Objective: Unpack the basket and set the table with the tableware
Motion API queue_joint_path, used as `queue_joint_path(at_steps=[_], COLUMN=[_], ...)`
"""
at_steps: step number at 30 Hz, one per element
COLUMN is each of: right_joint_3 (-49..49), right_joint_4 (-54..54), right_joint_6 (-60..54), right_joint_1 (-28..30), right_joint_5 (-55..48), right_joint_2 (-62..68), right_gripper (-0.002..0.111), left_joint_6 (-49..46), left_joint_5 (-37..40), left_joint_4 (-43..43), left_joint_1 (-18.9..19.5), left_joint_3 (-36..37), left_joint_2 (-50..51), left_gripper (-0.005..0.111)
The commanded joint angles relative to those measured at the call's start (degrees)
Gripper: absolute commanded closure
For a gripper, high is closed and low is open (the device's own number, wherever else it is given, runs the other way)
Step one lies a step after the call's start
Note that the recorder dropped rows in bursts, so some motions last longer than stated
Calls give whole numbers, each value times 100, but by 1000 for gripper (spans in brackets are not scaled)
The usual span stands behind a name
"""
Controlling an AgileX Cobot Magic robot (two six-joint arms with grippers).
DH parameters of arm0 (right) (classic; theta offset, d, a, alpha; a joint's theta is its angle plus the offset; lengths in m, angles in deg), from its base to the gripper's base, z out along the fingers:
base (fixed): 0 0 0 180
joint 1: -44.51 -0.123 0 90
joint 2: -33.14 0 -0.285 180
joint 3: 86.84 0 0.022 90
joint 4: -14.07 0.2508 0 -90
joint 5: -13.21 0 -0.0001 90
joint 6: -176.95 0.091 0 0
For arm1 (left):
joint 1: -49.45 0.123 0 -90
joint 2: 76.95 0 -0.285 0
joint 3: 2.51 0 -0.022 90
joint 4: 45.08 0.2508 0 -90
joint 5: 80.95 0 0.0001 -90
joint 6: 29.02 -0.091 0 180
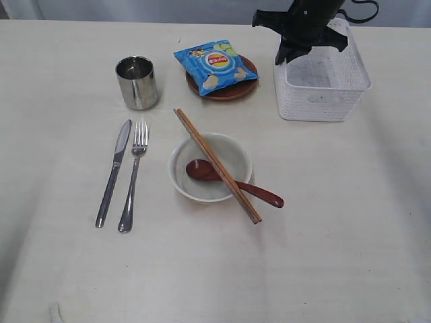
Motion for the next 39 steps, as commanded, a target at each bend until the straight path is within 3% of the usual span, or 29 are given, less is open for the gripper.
queue_joint_path(at_steps=[1,36,39], right_joint_3=[-51,-51,-51], right_joint_4=[240,14,27], right_joint_6=[6,-428,-440], right_joint_1=[-69,-203,-203], right_joint_5=[-244,-332,-267], right_joint_2=[30,30,30], right_gripper=[109,108,98], left_joint_6=[-3,-3,-3], left_joint_5=[-63,-63,-63], left_joint_4=[-39,-39,-39], left_joint_1=[6,6,6], left_joint_3=[16,16,16], left_joint_2=[-21,-21,-21], left_gripper=[107,107,107])
